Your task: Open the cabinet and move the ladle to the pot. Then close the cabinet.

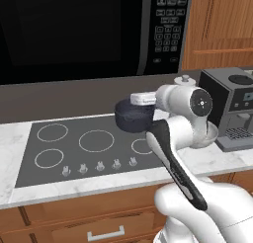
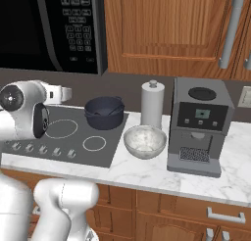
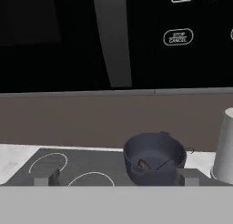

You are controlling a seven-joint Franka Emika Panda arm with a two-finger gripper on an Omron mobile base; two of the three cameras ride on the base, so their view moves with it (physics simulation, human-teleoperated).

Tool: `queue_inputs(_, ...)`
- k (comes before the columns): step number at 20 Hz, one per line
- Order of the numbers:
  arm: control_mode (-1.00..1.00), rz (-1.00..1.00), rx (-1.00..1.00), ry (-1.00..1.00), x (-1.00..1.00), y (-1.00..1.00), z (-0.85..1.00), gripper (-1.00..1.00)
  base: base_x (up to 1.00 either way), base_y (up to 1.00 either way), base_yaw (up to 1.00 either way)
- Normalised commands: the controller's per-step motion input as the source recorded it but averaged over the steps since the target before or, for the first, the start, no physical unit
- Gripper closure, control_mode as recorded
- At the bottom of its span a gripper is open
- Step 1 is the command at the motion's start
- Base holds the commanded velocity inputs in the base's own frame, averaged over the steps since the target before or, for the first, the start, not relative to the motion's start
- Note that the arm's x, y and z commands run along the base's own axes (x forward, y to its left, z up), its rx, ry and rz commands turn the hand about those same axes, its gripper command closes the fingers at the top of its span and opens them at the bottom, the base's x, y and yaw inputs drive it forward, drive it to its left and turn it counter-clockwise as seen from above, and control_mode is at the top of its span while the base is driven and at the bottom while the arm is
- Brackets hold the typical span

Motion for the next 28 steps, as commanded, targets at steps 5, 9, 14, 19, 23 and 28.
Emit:
queue_inputs(5,-1.00,0.00,0.00,0.39,-0.92,0.00,0.80,-1.00,0.00,0.00,0.00)
queue_inputs(9,-1.00,0.00,-0.07,0.35,-0.85,0.00,0.20,-1.00,0.00,0.00,0.00)
queue_inputs(14,-1.00,0.00,-0.14,0.30,-0.34,-0.02,-0.27,-1.00,0.00,0.00,0.00)
queue_inputs(19,-1.00,0.00,-0.09,0.17,-0.10,-0.14,-0.75,-1.00,0.00,0.00,0.00)
queue_inputs(23,-1.00,0.00,-0.02,0.06,-0.17,-0.19,-0.55,-1.00,0.00,0.00,0.00)
queue_inputs(28,-1.00,0.00,0.00,0.05,-0.03,-0.11,-0.36,-1.00,0.00,0.00,0.00)
